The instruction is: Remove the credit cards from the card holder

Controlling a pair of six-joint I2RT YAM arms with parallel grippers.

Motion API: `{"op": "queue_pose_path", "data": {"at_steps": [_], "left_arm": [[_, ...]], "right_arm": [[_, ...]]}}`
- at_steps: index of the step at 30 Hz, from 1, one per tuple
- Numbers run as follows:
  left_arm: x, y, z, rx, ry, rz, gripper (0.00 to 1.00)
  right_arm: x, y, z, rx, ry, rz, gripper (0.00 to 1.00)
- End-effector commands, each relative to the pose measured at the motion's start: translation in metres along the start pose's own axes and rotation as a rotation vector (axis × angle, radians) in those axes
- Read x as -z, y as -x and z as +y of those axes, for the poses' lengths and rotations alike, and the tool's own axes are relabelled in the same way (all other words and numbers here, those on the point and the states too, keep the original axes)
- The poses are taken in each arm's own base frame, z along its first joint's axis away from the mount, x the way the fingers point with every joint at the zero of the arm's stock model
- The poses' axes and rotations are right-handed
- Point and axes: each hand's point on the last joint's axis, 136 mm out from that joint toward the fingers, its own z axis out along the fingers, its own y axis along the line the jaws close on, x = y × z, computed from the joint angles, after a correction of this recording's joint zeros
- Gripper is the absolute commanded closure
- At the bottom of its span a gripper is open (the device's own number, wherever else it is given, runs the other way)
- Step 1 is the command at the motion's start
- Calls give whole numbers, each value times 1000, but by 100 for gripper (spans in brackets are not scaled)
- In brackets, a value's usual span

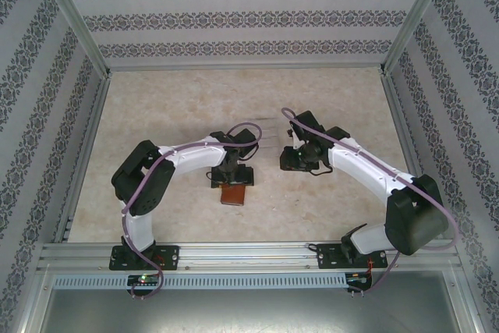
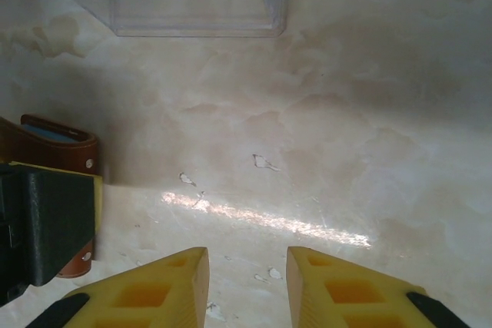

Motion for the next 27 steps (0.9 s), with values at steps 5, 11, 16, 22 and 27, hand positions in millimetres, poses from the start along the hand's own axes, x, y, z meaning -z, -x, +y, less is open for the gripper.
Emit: {"op": "queue_pose_path", "data": {"at_steps": [5, 11, 16, 22, 27], "left_arm": [[29, 18, -3, -19, -53, -101, 12], [44, 9, 11, -61, -8, -100, 27], [43, -6, 19, -112, 14, -49, 41], [35, -15, 21, -169, 28, 7, 51], [26, -20, 17, -193, 14, 39, 54]], "right_arm": [[-7, -3, 22, -54, 121, -13, 66], [-11, -4, 28, -69, 140, -15, 66], [-12, -3, 29, -77, 133, -18, 66], [-10, -3, 32, -73, 129, -16, 66], [-12, -4, 34, -70, 124, -7, 66]]}}
